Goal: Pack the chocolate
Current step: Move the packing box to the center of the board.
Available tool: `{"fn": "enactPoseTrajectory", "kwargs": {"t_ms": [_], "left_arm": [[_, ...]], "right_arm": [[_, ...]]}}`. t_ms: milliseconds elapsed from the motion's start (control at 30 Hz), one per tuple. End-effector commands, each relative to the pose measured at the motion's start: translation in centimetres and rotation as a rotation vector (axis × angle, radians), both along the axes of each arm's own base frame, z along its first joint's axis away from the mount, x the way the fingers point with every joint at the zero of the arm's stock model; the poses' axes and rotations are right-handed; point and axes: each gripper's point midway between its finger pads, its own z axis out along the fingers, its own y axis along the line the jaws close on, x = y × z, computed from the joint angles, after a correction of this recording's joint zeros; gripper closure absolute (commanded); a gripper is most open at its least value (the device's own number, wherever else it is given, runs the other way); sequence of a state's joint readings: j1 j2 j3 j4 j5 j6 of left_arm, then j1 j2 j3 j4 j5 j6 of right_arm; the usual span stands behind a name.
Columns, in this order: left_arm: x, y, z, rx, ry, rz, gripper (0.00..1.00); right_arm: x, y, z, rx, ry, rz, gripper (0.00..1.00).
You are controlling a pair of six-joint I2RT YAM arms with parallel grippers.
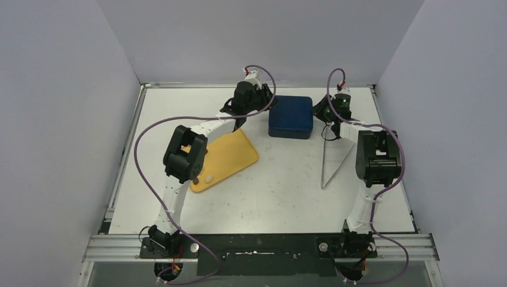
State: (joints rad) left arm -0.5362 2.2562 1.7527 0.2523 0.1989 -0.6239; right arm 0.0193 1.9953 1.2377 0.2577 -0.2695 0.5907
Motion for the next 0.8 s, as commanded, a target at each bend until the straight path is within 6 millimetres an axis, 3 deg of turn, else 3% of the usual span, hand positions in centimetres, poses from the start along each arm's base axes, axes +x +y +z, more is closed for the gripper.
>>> {"fn": "enactPoseTrajectory", "kwargs": {"t_ms": [0, 267, 400, 500, 700, 767], "left_arm": [[0.0, -3.7, 0.5, -0.020, -0.105, -0.077, 0.64], [-1.7, -7.9, -5.4, -0.007, -0.061, -0.165, 0.69], [-1.9, -7.8, -8.6, 0.073, 0.007, -0.135, 0.67], [-2.2, -7.3, -7.8, 0.061, -0.011, -0.125, 0.67], [-2.3, -7.1, -3.1, 0.066, -0.065, -0.106, 0.67], [-3.0, -7.4, -0.7, 0.025, -0.088, -0.122, 0.67]], "right_arm": [[-4.0, -3.7, -7.5, -0.072, 0.241, -0.080, 0.81], [-5.2, -3.9, -9.3, -0.080, 0.295, -0.093, 0.87], [-5.9, -3.8, -10.2, -0.063, 0.318, -0.099, 0.88], [-6.2, -3.5, -9.9, -0.044, 0.314, -0.097, 0.87], [-7.6, -2.5, -11.4, 0.009, 0.349, -0.091, 0.87], [-7.9, -2.4, -11.6, 0.008, 0.353, -0.093, 0.87]]}}
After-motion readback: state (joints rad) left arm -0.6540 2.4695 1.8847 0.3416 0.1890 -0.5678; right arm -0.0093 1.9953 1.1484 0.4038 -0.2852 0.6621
